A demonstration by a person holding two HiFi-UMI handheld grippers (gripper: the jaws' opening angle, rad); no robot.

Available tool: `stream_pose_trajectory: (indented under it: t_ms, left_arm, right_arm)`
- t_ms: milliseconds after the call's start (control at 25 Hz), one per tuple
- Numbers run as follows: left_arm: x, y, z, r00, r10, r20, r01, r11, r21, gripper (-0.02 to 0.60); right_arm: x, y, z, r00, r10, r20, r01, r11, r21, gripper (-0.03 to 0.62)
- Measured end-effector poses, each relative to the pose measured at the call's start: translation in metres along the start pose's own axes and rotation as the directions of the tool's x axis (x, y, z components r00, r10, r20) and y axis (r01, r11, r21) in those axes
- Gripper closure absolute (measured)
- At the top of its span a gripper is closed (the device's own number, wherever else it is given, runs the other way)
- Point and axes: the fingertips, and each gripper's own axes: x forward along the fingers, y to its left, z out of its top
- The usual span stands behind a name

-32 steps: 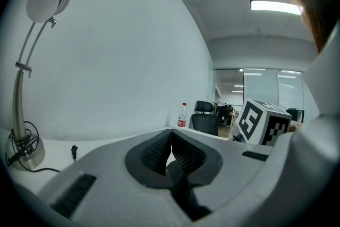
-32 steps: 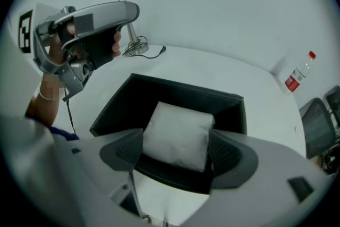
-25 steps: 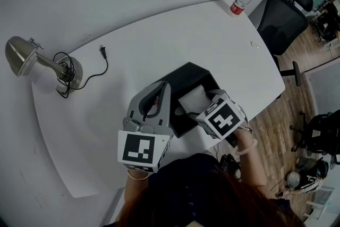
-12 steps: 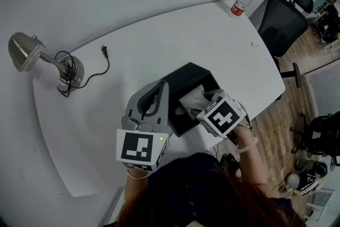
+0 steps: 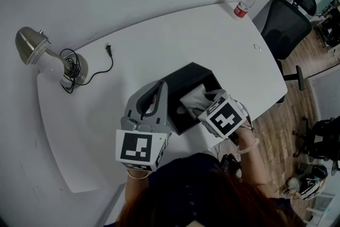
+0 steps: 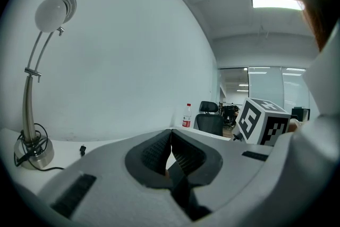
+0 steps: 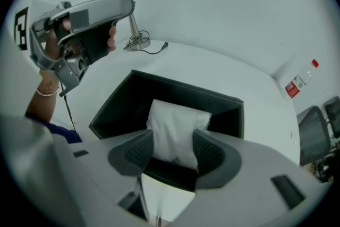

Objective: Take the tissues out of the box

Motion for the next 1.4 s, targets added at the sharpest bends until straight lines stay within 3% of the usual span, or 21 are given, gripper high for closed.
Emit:
stream_pose_trajectory:
  t_ms: [600, 1040, 1400]
  left_arm:
    - [-0.02, -0.015, 0.007, 0.999, 0.026, 0.026, -0.027, 0.999, 0.036, 0.555]
    - [-0.044, -0.034, 0.007, 0.999, 0.033, 0.038, -0.035, 0.998, 0.05, 0.555]
    - [-0.066, -0.053, 0.009, 0.998, 0.046, 0.05, -0.05, 0.996, 0.069, 0.555]
  right_arm:
    - [-0.028, 0.005, 0.009, 0.982, -0.01, 0.19, 0.02, 0.999, -0.05, 0.347]
    - [-0.05, 0.01, 0.017, 0.932, -0.078, 0.354, 0.115, 0.99, -0.084, 0.345]
    - [-0.073, 0.012, 0.021, 0.869, -0.135, 0.477, 0.171, 0.985, -0.032, 0.346]
